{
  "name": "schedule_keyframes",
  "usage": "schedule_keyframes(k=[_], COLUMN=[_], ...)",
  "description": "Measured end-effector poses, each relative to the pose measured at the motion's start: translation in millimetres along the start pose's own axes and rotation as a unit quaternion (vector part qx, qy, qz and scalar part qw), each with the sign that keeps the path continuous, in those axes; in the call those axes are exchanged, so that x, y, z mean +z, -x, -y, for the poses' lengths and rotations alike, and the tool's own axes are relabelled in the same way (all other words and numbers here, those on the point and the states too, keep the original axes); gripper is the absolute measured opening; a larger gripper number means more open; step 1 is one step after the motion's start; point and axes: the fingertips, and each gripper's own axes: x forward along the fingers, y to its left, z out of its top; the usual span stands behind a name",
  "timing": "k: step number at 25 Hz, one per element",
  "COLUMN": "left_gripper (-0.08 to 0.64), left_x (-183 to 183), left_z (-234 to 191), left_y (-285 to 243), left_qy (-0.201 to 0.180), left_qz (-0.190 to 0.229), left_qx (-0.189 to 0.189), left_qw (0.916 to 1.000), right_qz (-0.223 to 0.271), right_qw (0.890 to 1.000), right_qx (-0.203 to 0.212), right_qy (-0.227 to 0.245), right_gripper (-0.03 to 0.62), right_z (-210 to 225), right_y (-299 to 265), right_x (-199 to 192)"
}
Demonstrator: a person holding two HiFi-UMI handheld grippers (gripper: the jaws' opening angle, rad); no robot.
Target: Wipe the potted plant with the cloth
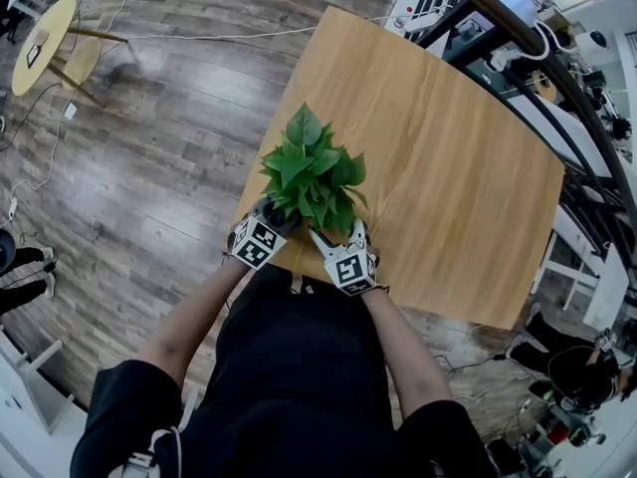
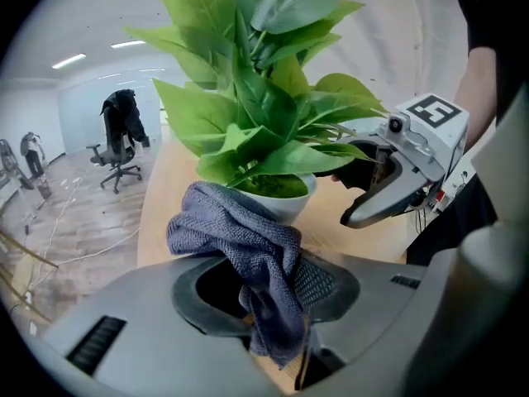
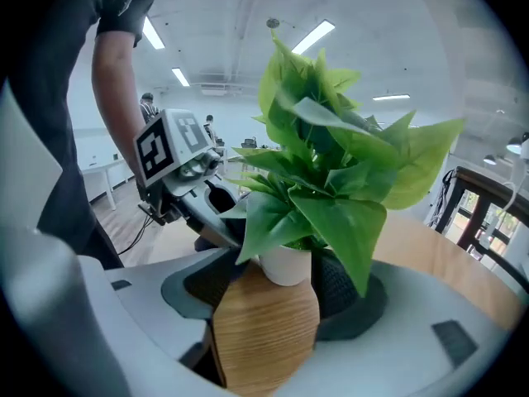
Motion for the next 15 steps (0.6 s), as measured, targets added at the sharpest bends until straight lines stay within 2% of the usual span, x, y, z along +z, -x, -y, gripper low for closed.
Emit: schedule_keyframes(k=[6,8,12,15], left_gripper=[0.163,0.163,0.163,0.163], left_x=[11.4,7.7,9.4,6.0], left_z=[-23.2,-24.3,-24.5,-15.3], left_y=[-4.2,-4.8,-5.9,-4.2], left_qy=[-0.009,-0.018,-0.02,-0.03], left_qz=[-0.012,-0.016,-0.015,-0.017], left_qx=[0.014,0.013,0.012,0.006], left_qw=[0.9998,0.9996,0.9996,0.9994], right_qz=[-0.013,-0.006,0.0,0.001], right_qw=[0.998,0.998,0.999,0.998], right_qx=[-0.048,-0.049,-0.029,-0.042], right_qy=[-0.037,-0.025,0.036,0.039], right_gripper=[0.284,0.284,0.284,0.284], right_z=[40.0,44.2,36.4,28.5], right_y=[2.0,0.6,-9.2,-13.0], right_x=[-13.0,-6.7,6.8,6.9])
